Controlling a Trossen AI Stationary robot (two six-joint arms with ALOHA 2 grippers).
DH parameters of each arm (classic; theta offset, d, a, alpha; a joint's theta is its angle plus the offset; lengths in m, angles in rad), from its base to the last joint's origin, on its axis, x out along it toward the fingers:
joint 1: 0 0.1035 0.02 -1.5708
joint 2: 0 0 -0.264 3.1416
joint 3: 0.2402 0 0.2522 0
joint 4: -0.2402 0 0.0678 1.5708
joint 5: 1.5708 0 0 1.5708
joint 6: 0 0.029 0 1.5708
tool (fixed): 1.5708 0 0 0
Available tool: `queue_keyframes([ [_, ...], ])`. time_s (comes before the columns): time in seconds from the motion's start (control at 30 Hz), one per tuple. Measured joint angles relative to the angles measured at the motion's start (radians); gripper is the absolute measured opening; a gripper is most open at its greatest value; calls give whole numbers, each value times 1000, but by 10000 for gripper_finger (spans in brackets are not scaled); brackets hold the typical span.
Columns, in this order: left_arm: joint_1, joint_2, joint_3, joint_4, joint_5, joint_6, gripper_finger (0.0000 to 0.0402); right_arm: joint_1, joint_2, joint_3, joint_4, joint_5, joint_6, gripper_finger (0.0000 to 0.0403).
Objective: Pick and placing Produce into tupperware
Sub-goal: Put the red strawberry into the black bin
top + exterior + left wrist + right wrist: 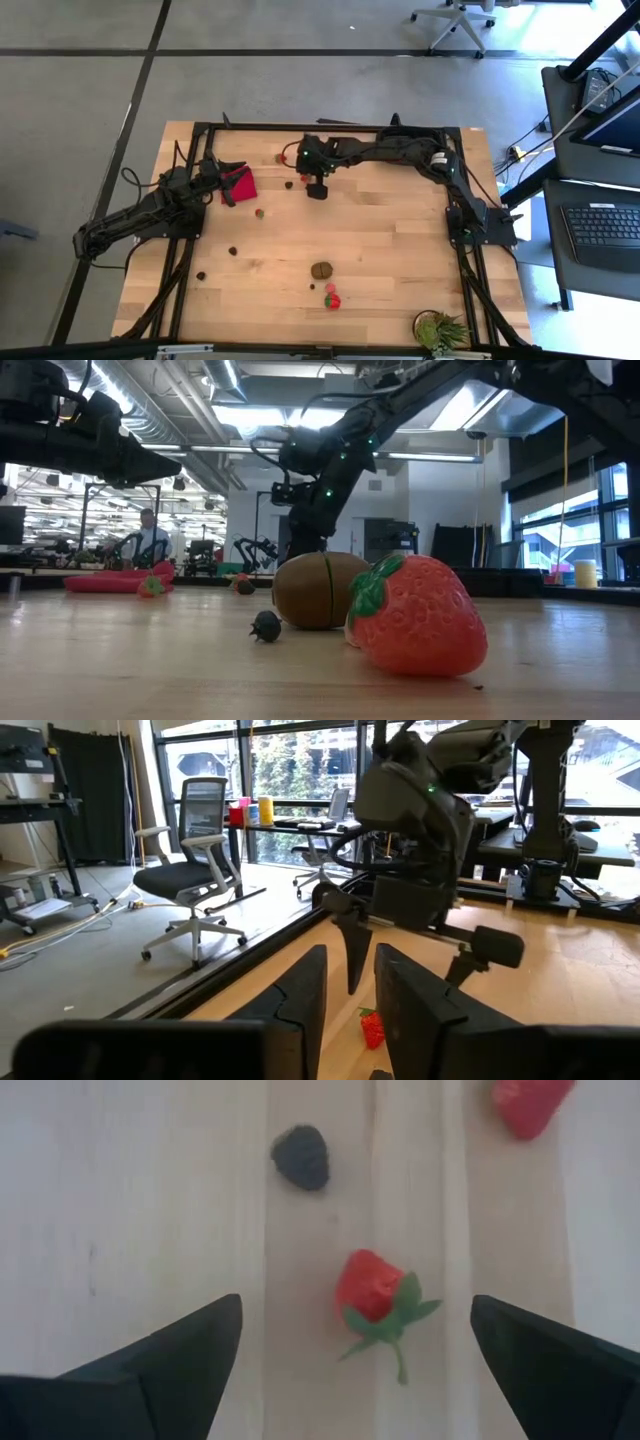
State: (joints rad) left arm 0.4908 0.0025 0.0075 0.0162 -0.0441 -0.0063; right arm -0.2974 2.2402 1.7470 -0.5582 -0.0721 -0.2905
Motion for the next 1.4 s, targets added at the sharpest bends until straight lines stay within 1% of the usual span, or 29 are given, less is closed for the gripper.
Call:
queue_keyframes([
  [0.2,0,0,0,0,0,0,70,9,0,0,5,85,-30,391],
  [0.63,0,0,0,0,0,0,52,7,0,0,1,87,-30,390],
  [0.77,0,0,0,0,0,0,47,8,4,0,40,87,-32,390],
  [0.9,0,0,0,0,0,0,42,15,20,0,46,102,-26,380],
  [1.0,0,0,0,1,0,0,38,20,24,-1,21,121,29,369],
  [1.13,0,0,0,1,0,11,34,22,29,-1,40,140,73,360],
  [1.2,0,0,0,1,0,12,32,21,30,-1,43,150,85,358],
  [1.4,0,0,0,1,0,13,28,22,30,-1,46,149,188,357],
])
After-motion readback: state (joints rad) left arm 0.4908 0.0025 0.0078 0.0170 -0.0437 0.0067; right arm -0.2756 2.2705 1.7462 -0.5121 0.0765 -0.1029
